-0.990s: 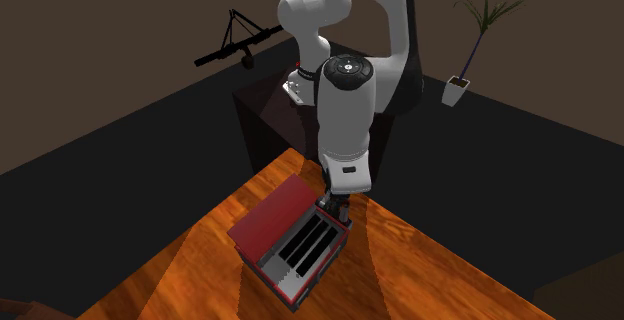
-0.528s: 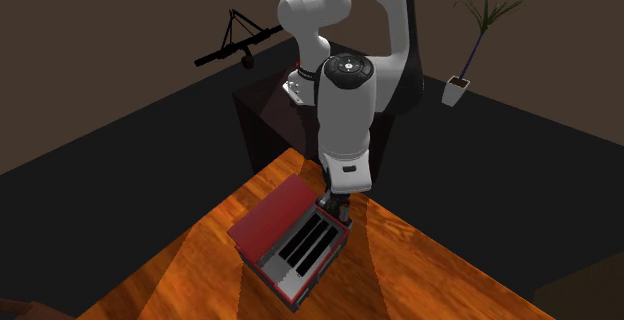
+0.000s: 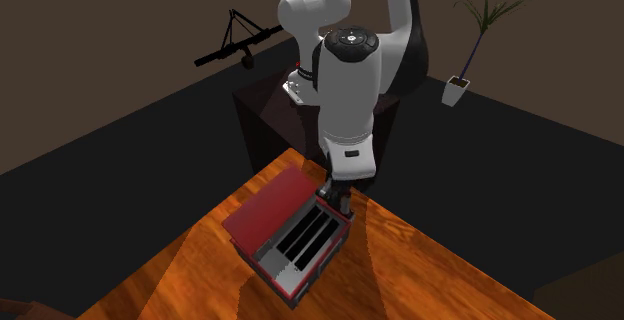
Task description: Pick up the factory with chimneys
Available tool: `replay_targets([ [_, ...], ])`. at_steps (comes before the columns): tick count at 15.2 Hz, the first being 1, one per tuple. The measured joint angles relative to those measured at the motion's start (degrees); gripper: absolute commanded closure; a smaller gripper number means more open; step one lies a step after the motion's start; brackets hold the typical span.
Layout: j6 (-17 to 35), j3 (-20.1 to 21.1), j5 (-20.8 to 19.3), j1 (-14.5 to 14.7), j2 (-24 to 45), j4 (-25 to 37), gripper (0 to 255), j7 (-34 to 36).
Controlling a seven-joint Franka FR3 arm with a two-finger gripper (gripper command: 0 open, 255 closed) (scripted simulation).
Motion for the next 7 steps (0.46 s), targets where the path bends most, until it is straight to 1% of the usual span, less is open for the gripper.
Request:
replay_targets([
  [7,-4.13,-1.20,-3.22,1.01,-3.84,0.92,255,2.30],
])
